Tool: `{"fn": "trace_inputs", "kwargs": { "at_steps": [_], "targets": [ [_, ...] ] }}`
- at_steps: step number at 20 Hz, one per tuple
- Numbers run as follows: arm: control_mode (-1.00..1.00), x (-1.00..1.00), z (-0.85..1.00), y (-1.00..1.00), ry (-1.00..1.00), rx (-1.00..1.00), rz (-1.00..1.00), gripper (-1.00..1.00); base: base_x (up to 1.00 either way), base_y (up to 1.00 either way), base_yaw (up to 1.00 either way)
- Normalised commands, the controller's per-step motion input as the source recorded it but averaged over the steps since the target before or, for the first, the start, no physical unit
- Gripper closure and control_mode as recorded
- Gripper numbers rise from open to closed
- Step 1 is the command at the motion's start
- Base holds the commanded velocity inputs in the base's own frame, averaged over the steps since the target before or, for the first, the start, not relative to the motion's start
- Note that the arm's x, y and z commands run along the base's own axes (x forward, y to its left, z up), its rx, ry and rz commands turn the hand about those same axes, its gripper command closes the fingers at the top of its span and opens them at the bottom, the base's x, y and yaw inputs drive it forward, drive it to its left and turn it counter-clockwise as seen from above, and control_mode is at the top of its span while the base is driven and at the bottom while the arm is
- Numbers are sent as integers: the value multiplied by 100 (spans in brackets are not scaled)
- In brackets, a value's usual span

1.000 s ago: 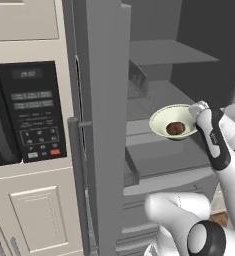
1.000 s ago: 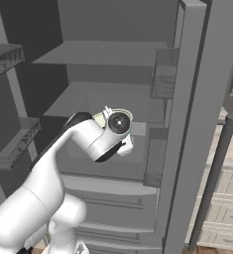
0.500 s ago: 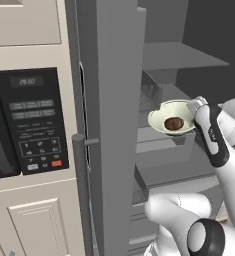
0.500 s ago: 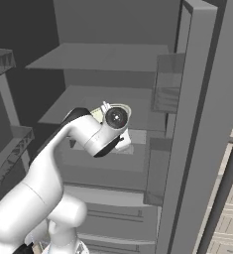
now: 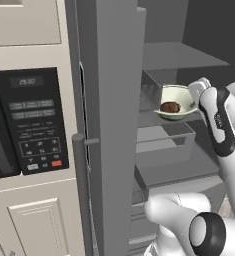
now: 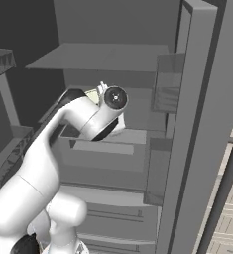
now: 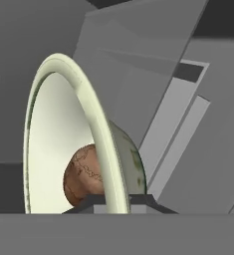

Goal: Move the mug from next to the sink to the open cabinet. Then, move the bowl with the potato to the fridge to clear the area for faucet cleaning.

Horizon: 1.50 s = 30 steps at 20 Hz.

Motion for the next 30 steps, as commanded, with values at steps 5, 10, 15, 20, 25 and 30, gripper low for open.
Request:
{"fn": "trace_inputs", "kwargs": {
  "at_steps": [5, 10, 15, 20, 25, 30],
  "targets": [
    [-100, 17, -30, 16, -1, 0, -2, 100, 0, 0, 0],
    [-100, 39, -46, 17, 0, 0, -12, 100, 0, 0, 0],
    [-100, 69, -8, 20, 0, 2, -16, 100, 0, 0, 0],
    [-100, 60, 0, 10, 0, 5, -13, 100, 0, 0, 0],
    [-100, 19, -14, 0, 1, 8, -3, 100, 0, 0, 0],
    [-100, 15, -21, 0, 6, 12, -1, 100, 0, 0, 0]
  ]
}}
